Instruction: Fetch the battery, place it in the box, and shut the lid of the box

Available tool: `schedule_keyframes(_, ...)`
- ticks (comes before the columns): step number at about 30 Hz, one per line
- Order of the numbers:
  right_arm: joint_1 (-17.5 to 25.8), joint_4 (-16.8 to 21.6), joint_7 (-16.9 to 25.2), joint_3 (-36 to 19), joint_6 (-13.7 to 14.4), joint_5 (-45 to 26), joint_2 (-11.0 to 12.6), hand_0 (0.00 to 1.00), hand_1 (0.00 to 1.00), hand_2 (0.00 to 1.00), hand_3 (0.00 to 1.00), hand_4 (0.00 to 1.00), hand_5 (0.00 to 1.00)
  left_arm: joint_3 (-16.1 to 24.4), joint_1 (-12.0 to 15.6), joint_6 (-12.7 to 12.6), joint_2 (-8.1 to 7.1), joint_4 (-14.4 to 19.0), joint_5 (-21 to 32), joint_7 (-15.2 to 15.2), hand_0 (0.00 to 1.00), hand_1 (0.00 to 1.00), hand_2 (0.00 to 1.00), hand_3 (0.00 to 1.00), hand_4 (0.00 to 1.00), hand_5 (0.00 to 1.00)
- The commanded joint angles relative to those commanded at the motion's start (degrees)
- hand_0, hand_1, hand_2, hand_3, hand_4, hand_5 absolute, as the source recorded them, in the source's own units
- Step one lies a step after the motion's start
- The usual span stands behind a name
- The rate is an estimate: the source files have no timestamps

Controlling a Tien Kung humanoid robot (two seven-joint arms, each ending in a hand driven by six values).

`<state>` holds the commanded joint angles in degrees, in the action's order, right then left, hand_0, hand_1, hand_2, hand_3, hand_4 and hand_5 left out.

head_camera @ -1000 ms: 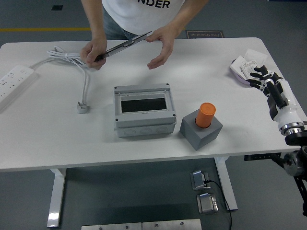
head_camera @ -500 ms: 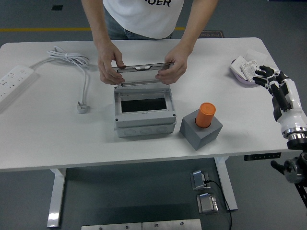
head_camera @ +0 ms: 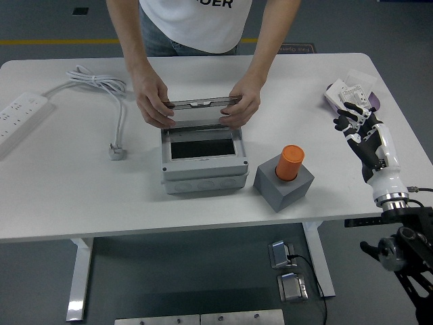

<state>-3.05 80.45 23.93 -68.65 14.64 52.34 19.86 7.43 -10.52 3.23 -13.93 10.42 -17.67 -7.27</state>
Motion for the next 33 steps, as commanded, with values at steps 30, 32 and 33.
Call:
schedule_keyframes(30,-3.59,-2.23,-2.99,6.39,-1.91,2.36,-1.12,0.819,0.779,0.870,0.912,0.909,0.339,1.74,0.17,0.09,0.10,-0.07,-1.59,-0.46,0.732,0.746,0.721,0.685,0.572,0.480)
schedule_keyframes(32,-3.72,-2.27,-3.06,6.74,-1.91,2.37,-1.11,0.819,0.779,0.870,0.912,0.909,0.339,1.77,0.15,0.09,0.13,-0.08,-1.64,-0.49,0.732,0.746,0.721,0.685,0.572,0.480)
schedule_keyframes(33,-3.79,-2.33,-3.07,6.90,-1.91,2.34,-1.12,0.819,0.779,0.870,0.912,0.909,0.339,1.78,0.12,0.09,0.14,-0.08,-1.65,-0.49,0.732,0.746,0.721,0.685,0.572,0.480)
